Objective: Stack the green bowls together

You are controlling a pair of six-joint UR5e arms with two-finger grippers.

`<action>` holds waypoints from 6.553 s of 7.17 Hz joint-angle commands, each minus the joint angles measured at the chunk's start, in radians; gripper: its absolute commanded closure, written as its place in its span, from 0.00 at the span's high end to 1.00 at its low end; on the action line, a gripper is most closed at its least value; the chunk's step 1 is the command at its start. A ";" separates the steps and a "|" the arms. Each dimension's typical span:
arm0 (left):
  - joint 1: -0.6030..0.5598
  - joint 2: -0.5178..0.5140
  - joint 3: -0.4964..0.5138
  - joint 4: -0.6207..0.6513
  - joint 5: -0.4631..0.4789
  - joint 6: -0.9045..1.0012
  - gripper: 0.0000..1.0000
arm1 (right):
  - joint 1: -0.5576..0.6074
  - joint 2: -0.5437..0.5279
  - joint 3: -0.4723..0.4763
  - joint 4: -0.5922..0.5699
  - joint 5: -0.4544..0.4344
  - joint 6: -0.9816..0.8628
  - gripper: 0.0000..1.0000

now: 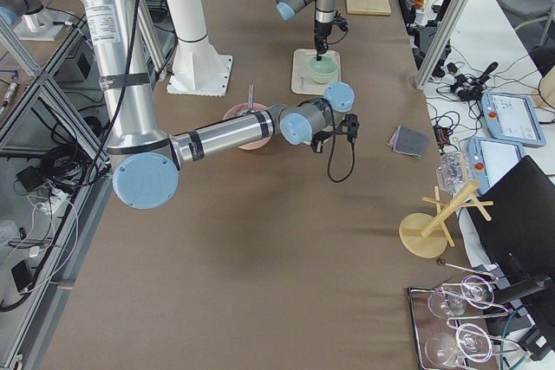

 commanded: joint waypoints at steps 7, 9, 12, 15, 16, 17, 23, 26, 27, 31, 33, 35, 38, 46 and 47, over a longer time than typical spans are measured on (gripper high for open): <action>0.008 -0.003 -0.022 -0.001 0.052 -0.003 0.98 | -0.002 0.006 0.000 0.000 0.003 0.000 0.00; -0.015 0.000 -0.070 0.011 0.045 -0.002 0.98 | 0.009 0.079 0.009 -0.099 0.005 0.001 0.00; -0.094 0.171 -0.269 0.042 0.009 0.059 0.98 | -0.003 0.281 0.017 -0.222 -0.003 0.097 0.00; -0.196 0.397 -0.450 0.063 -0.006 0.226 0.98 | -0.213 0.513 -0.049 -0.216 -0.206 0.418 0.00; -0.234 0.451 -0.478 0.063 -0.009 0.276 0.98 | -0.254 0.599 -0.130 -0.216 -0.243 0.422 0.00; -0.256 0.486 -0.487 0.063 -0.032 0.328 0.98 | -0.302 0.653 -0.185 -0.215 -0.298 0.449 0.00; -0.265 0.486 -0.459 0.062 -0.035 0.344 0.98 | -0.391 0.689 -0.294 -0.184 -0.339 0.465 0.00; -0.262 0.482 -0.459 0.063 -0.034 0.344 0.98 | -0.400 0.690 -0.342 -0.123 -0.340 0.491 0.00; -0.262 0.480 -0.453 0.063 -0.034 0.344 0.98 | -0.402 0.698 -0.356 -0.121 -0.340 0.491 0.00; -0.257 0.476 -0.449 0.063 -0.032 0.339 0.98 | -0.400 0.716 -0.386 -0.089 -0.363 0.503 0.00; -0.256 0.471 -0.443 0.063 -0.034 0.331 0.98 | -0.400 0.715 -0.432 -0.040 -0.372 0.505 0.00; -0.256 0.463 -0.443 0.065 -0.034 0.331 0.98 | -0.400 0.715 -0.430 -0.037 -0.369 0.514 0.00; -0.256 0.463 -0.443 0.065 -0.034 0.330 0.98 | -0.399 0.715 -0.404 -0.040 -0.342 0.520 0.00; -0.256 0.463 -0.443 0.063 -0.034 0.330 0.98 | -0.403 0.707 -0.405 -0.041 -0.331 0.520 0.00; -0.256 0.462 -0.443 0.065 -0.034 0.330 0.98 | -0.402 0.707 -0.410 -0.040 -0.329 0.535 0.02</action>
